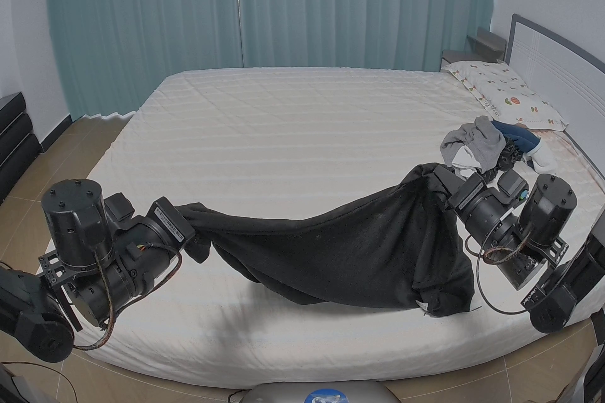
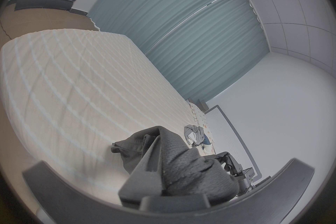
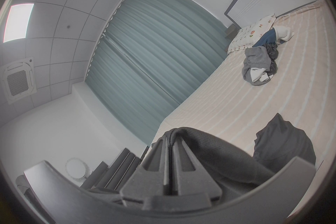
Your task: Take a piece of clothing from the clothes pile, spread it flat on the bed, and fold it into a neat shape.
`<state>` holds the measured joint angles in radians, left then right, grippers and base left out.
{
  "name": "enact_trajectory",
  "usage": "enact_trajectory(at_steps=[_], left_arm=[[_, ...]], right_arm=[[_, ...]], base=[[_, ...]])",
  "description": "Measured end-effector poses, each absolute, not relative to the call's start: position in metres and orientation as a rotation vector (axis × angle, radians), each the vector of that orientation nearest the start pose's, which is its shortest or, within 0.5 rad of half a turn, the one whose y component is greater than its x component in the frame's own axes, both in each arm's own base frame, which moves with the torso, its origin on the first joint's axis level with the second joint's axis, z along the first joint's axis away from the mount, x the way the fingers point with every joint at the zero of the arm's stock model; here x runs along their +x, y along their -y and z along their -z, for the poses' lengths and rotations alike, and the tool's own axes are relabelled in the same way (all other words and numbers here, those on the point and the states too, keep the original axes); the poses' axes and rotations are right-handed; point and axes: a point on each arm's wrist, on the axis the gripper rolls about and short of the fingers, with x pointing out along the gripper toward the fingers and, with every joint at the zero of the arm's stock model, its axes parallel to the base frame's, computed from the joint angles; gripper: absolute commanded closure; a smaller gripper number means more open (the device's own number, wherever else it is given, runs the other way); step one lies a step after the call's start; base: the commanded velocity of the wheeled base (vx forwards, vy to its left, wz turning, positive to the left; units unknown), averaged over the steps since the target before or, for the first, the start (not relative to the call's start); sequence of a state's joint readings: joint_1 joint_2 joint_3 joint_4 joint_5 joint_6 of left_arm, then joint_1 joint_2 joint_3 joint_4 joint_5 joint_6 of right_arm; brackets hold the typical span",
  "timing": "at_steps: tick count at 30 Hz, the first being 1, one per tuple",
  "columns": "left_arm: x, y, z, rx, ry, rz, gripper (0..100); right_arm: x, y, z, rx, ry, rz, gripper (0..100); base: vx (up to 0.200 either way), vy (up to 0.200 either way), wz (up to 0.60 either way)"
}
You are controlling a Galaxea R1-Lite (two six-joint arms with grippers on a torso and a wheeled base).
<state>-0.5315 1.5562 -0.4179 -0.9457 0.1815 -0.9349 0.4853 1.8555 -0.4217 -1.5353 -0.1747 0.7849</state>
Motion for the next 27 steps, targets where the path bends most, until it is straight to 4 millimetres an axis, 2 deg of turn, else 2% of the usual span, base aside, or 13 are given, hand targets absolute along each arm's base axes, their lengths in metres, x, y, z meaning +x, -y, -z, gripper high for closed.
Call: enact_trajectory(at_steps=[7,13,19,25,27], left_arm=[[0.201,0.121,-0.150,-0.830,-0.382,0.242,100],[0.194,0.122,-0.157,-0.833,-0.371,0.272,100],[0.186,0.118,-0.170,-0.831,-0.336,0.298,100],[0.179,0.114,-0.190,-0.846,-0.285,0.323,100],[0.179,0.112,-0.200,-0.856,-0.261,0.327,100]], right_arm=[[0.238,-0.126,-0.143,0.797,-0.023,-0.388,100],[0.223,-0.125,-0.162,0.803,0.032,-0.434,100],[0.202,-0.120,-0.188,0.777,0.099,-0.480,100],[0.179,-0.111,-0.220,0.755,0.129,-0.495,100],[0.174,-0.107,-0.237,0.755,0.144,-0.493,100]], base=[[-0.200,0.000,0.00],[-0.200,0.000,0.00],[-0.200,0.000,0.00],[0.000,0.000,0.00],[0.000,0.000,0.00]])
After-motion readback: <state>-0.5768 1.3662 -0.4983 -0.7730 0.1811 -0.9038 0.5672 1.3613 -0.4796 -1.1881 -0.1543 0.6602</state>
